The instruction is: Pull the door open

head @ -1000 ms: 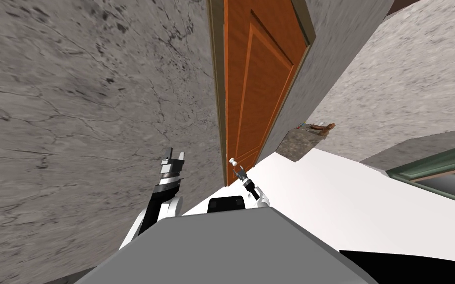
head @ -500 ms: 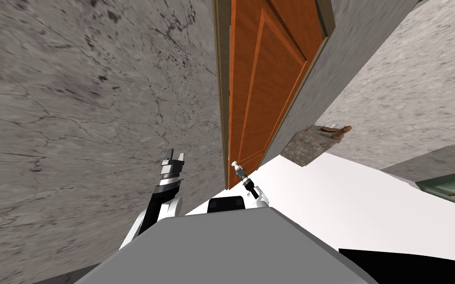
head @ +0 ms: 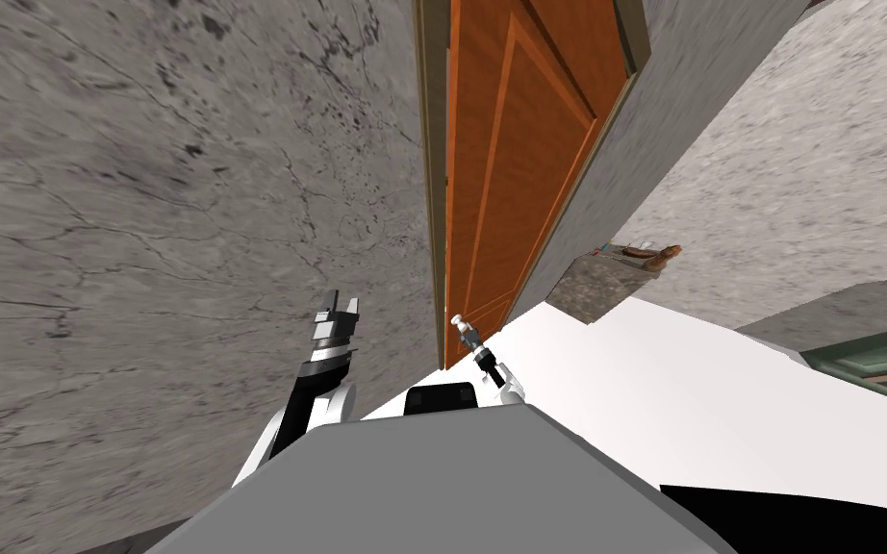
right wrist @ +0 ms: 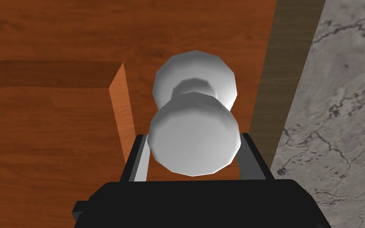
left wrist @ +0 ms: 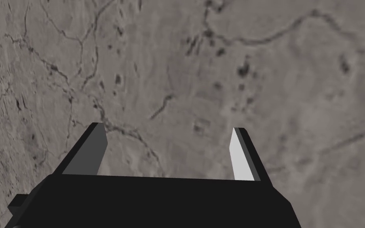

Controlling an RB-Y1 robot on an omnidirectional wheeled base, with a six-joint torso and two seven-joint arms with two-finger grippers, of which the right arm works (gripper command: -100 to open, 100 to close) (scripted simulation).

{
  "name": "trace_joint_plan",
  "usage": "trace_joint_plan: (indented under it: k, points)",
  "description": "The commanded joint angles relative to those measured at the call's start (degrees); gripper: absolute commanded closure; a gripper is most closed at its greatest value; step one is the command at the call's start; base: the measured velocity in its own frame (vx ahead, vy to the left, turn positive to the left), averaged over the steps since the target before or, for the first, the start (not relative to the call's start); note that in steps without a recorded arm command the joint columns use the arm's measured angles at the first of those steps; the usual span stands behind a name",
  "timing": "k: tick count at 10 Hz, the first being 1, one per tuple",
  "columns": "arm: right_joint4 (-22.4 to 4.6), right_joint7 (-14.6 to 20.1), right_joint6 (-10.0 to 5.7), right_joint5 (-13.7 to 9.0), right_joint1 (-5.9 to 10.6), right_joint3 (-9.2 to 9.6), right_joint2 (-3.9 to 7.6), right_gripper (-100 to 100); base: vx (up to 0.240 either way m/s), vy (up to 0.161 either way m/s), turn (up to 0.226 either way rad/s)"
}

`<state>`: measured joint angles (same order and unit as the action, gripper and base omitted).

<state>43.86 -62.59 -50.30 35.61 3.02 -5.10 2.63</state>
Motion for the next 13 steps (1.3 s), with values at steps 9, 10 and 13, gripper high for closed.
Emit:
trace_joint_plan:
  k: [9,10,13]
  points:
    - [0.3,11.9,-0.23,-8.3,0.01,2.79,1.16,100,-0.083,-0.031,0.089]
    - [0.3,13.3,-0.26,-9.4,0.01,3.14,1.29,100,-0.082,-0.01,0.146]
    - [0.4,16.8,-0.33,-11.9,0.02,3.99,1.58,100,-0.083,-0.026,0.104]
